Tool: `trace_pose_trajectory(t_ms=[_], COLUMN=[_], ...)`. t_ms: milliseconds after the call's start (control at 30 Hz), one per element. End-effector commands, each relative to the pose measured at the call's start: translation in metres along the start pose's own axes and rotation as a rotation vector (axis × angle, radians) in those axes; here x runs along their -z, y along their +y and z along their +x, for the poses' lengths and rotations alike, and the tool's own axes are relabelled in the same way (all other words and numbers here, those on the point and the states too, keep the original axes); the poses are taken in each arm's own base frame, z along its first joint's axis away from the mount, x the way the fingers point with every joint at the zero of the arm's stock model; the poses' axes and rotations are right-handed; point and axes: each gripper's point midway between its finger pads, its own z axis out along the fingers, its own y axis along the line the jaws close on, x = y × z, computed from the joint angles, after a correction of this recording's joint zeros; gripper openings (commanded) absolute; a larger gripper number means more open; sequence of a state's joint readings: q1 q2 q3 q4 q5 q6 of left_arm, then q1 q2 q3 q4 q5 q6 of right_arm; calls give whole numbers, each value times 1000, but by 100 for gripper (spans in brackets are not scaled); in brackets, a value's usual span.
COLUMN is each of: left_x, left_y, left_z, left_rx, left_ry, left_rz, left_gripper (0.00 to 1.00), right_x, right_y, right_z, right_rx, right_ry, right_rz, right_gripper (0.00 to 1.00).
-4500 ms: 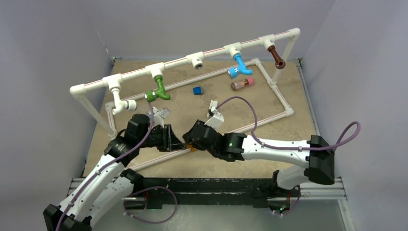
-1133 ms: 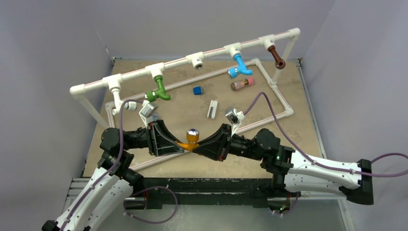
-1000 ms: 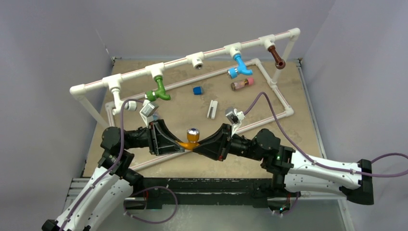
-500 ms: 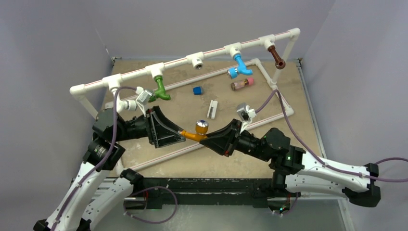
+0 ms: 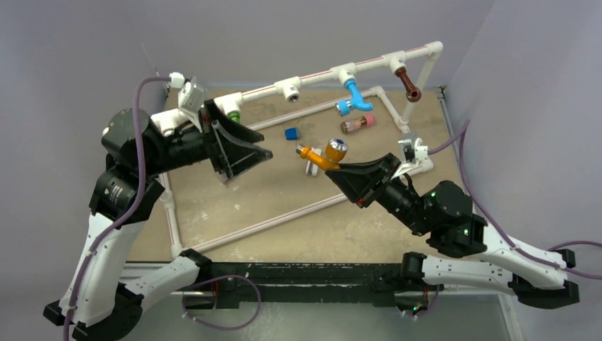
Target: Install the water faucets
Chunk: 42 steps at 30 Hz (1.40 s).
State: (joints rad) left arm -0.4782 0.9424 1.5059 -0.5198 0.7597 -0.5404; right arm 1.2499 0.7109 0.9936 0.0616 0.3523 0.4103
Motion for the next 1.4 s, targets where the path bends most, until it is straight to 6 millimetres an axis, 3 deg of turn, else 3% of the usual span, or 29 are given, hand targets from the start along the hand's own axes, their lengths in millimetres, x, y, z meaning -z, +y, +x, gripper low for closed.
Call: trace_pose_trajectory(t_ms=[0, 167, 233, 300, 433, 567, 667, 933, 1367], left_x=[-4, -3, 5, 12, 25, 36, 47, 78, 87], left_y=[52, 109, 134, 153, 184, 219, 233, 292, 338], left_z=[-37, -79, -98, -112, -135, -142, -152, -144, -96], left_rx=[-199, -336, -370, -401, -488, -585, -626, -577, -481], left_ry=[-69, -183, -243, -290, -389, -418, -486, -541, -398], left_rz=[-264, -534, -677, -790, -965, -1146, -1254, -1487, -1533], left_gripper=[55, 30, 11, 0, 0, 0, 0, 0, 0], right_x=[-2, -13, -17, -20, -26, -34, -39, -49, -61], right_y=[-23, -41, -46, -48, -50, -51, -51, -46, -57], right_z=[-35, -32, -29, -25, -19, -12, -7, 0, -8], right_rx=[86, 165, 189, 197, 199, 215, 225, 221, 291], right_ry=[-96, -91, -82, -80, -82, -66, -59, -42, -76], right_rz=[162, 270, 296, 308, 315, 324, 323, 305, 392], right_gripper=[0, 0, 0, 0, 0, 0, 0, 0, 0])
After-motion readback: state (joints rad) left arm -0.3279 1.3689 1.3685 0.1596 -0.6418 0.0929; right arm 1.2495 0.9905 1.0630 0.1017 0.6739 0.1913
